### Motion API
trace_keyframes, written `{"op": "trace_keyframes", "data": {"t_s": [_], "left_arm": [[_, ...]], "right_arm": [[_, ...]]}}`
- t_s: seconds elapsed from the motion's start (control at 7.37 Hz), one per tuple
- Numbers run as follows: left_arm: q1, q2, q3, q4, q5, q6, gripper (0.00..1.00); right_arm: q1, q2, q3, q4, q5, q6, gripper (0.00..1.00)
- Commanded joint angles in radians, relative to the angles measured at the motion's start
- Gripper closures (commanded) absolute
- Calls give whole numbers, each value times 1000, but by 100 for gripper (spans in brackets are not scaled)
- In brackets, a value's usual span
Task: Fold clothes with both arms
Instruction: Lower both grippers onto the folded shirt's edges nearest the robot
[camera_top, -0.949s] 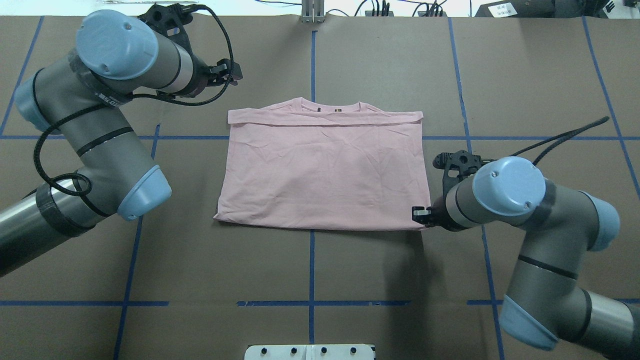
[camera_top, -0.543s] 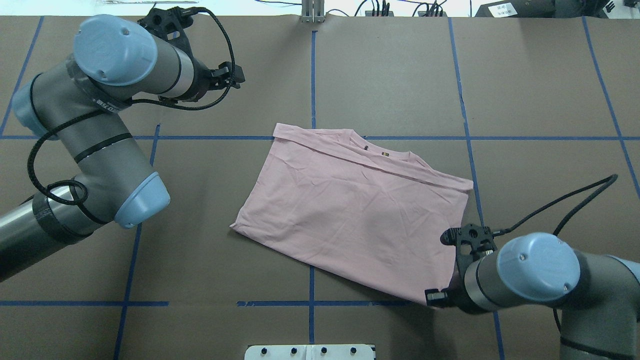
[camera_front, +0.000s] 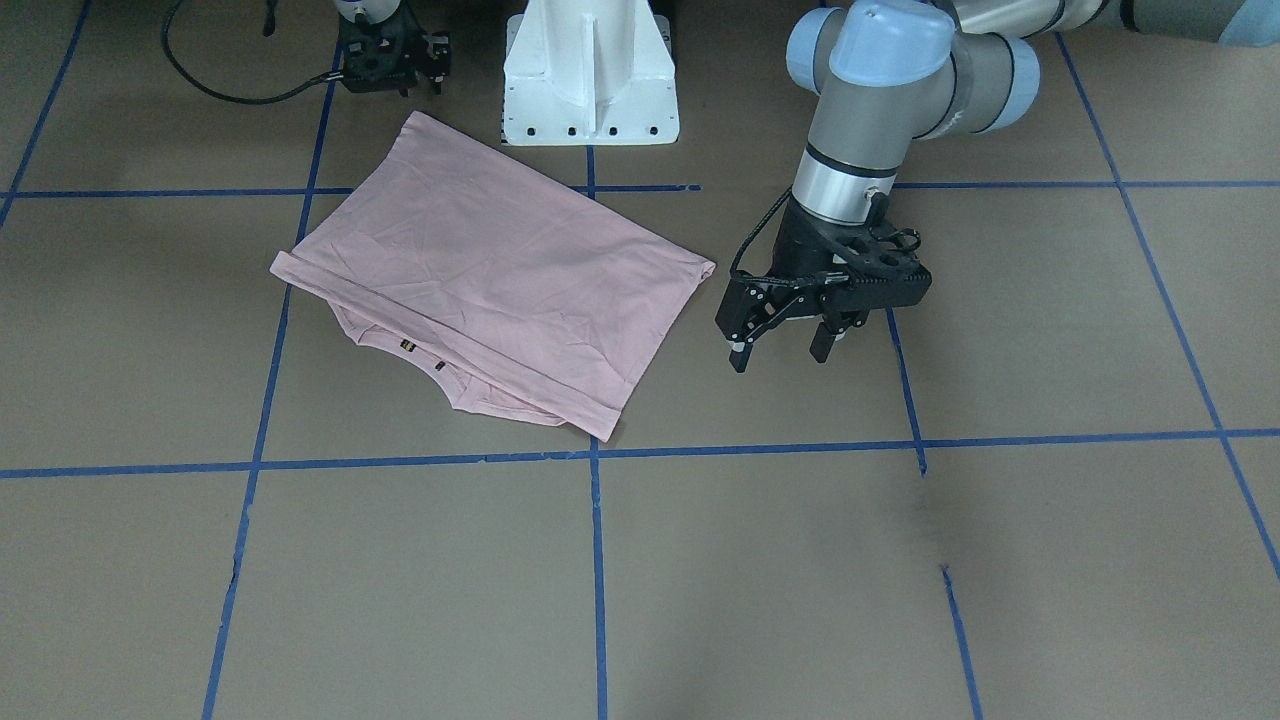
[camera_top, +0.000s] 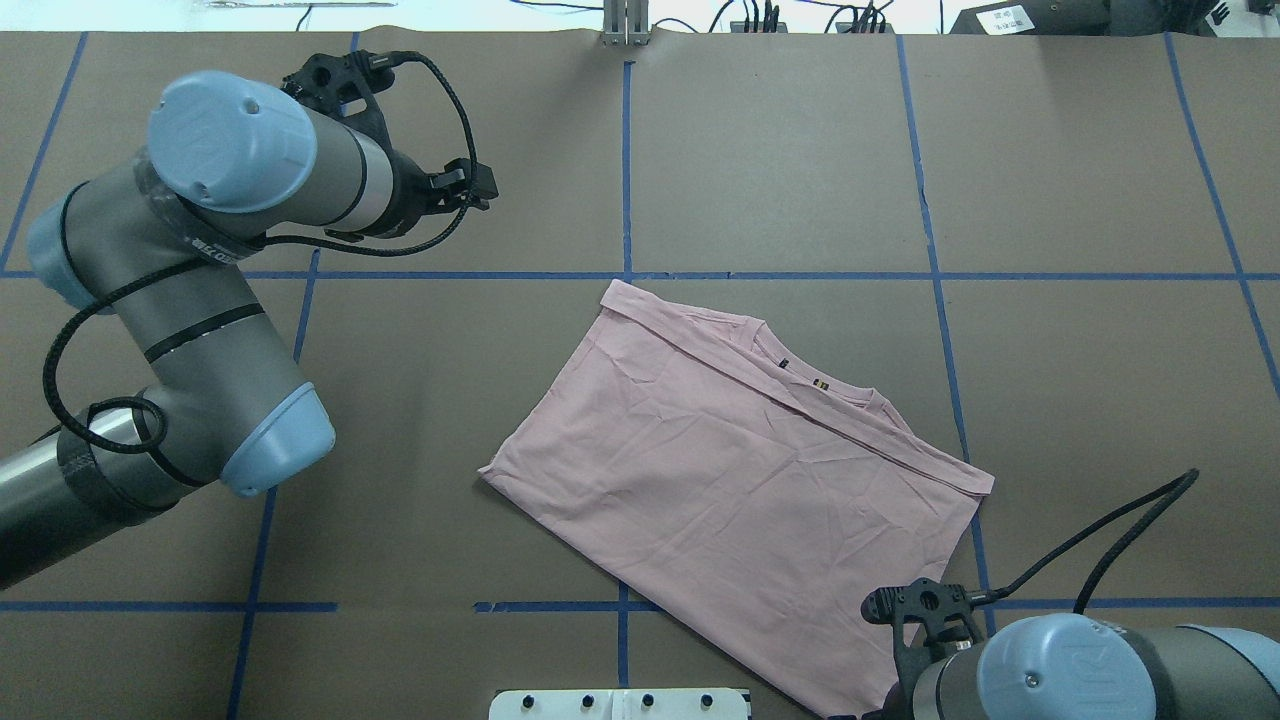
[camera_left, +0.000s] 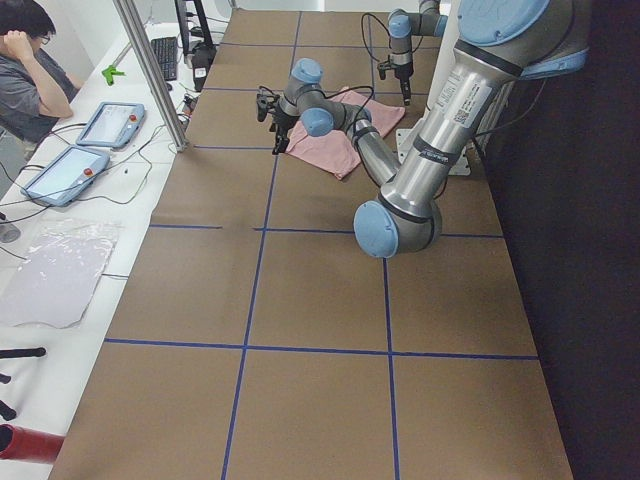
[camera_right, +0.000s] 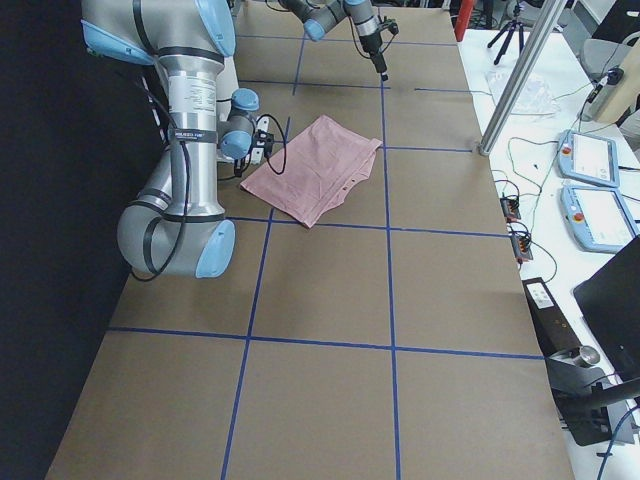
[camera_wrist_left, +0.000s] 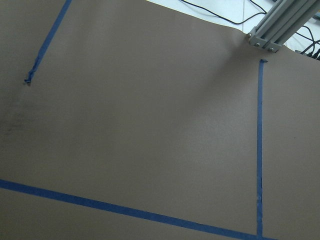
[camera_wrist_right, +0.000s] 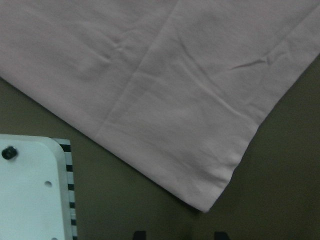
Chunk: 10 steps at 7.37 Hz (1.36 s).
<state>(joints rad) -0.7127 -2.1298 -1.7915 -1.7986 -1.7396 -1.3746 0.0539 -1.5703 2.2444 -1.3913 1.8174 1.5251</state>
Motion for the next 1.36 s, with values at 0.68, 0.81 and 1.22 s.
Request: {"op": "trace_keyframes", "data": {"t_s": [0.68, 0.81, 1.22], "left_arm": [[406, 63, -11, 133, 133, -570, 7], [413, 67, -11, 133, 135, -570, 9], [400, 65, -3, 134, 137, -567, 18]], "right_arm": [[343, 130, 20, 9, -15, -8, 0], [351, 133, 21, 9, -16, -6, 0], [365, 133, 24, 9, -13, -8, 0]]}}
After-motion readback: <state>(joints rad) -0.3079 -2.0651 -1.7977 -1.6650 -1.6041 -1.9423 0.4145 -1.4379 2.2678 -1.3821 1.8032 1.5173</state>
